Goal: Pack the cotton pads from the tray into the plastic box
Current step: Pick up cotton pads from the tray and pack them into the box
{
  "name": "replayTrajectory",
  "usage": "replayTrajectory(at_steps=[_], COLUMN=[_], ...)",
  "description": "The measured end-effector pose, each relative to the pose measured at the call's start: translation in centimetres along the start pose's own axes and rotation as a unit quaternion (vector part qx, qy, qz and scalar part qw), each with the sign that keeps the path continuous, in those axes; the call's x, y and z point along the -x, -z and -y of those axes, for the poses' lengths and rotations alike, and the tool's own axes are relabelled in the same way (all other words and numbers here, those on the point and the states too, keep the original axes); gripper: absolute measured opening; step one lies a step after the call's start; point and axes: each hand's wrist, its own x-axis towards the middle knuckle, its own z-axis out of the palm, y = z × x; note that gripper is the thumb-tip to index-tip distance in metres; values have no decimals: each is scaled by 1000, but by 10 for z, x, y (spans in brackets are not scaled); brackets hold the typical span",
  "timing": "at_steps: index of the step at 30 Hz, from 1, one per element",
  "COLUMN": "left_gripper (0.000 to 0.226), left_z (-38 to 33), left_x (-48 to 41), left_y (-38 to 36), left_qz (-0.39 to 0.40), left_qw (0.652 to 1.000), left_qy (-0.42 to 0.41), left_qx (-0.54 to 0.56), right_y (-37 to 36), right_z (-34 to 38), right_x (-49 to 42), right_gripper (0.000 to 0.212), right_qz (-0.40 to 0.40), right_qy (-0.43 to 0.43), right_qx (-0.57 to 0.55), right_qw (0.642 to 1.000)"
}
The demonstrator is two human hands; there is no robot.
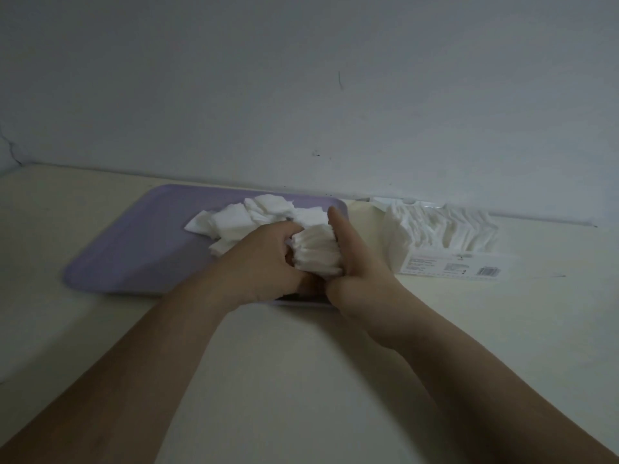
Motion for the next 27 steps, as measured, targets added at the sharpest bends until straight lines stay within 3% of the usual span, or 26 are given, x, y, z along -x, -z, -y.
replayTrajectory(at_steps=[3,9,12,16,19,23,27], left_gripper=[32,38,36,34,33,28,24], left_z=[1,0,-11,-31,-53,-76,-95], left_x=[-1,1,0,-12,-30,-60,-88], left_y=[-2,-2,-6,-18,-27,-48,-79], left_qz=[-12,-59,-26,7,12,22,-9], left_qw=[1000,998,996,990,986,988,989], left_qy=[10,22,13,-29,-33,-28,-24], left_qx=[14,23,79,135,163,152,148], right_y=[1,17,39,70,92,117,134], right_z=[-1,9,20,28,31,32,29], right_x=[0,8,14,20,23,27,28], right_gripper=[112,82,84,40,29,30,31], right_qz=[11,-31,-34,-28,-19,-83,-259], right_qy=[1,26,8,39,38,20,7], right_qx=[-15,-45,-65,-63,-89,-115,-134], right_qw=[1000,998,997,997,995,990,956])
